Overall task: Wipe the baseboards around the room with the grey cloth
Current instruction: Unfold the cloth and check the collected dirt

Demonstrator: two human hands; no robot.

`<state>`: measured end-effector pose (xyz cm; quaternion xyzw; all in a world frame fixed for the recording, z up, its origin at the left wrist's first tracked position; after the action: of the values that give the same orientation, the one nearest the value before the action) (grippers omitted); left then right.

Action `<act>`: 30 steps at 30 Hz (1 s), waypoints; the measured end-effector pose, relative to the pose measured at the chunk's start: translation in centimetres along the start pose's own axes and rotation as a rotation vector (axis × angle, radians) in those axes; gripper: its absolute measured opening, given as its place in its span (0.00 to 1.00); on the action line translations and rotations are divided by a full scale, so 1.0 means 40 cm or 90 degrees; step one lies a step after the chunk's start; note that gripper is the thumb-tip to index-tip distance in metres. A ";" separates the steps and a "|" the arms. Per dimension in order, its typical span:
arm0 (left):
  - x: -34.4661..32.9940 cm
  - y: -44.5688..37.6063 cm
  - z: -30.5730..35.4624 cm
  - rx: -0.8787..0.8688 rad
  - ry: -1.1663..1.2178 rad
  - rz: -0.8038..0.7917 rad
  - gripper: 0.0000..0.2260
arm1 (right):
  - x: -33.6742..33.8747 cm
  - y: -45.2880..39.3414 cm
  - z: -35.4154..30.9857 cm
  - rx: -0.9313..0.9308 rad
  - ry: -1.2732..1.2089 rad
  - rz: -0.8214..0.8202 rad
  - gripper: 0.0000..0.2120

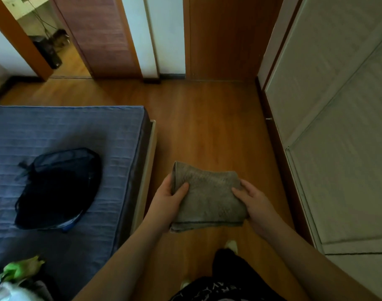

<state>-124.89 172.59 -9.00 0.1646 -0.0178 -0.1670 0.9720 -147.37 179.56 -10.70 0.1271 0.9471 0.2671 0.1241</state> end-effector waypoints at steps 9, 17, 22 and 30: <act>-0.113 -0.387 0.107 0.108 0.124 -0.061 0.35 | 0.077 -0.318 -0.160 -0.121 -0.213 -0.044 0.23; -0.129 -0.652 0.231 0.146 0.204 -0.024 0.32 | 0.069 -0.545 -0.344 -0.212 -0.224 -0.195 0.23; -0.038 -0.784 0.275 0.176 0.270 0.018 0.32 | 0.017 -0.721 -0.439 -0.201 -0.160 -0.149 0.28; 0.194 -1.031 0.282 0.113 -0.107 0.160 0.35 | -0.184 -1.005 -0.642 -0.077 -0.050 -0.121 0.19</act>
<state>-131.72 129.78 -11.93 0.2321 -0.1337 -0.0552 0.9619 -155.27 131.98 -9.87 0.0398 0.9315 0.3055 0.1936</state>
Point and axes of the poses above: each hand's wrist, its own y-axis away from the middle knuckle, its own x-axis out of the back of the hand, z = x × y, the point moved 4 cm from there along -y, towards the middle knuckle, and after that the axes turned 2 degrees about -x, right-handed, at the moved point
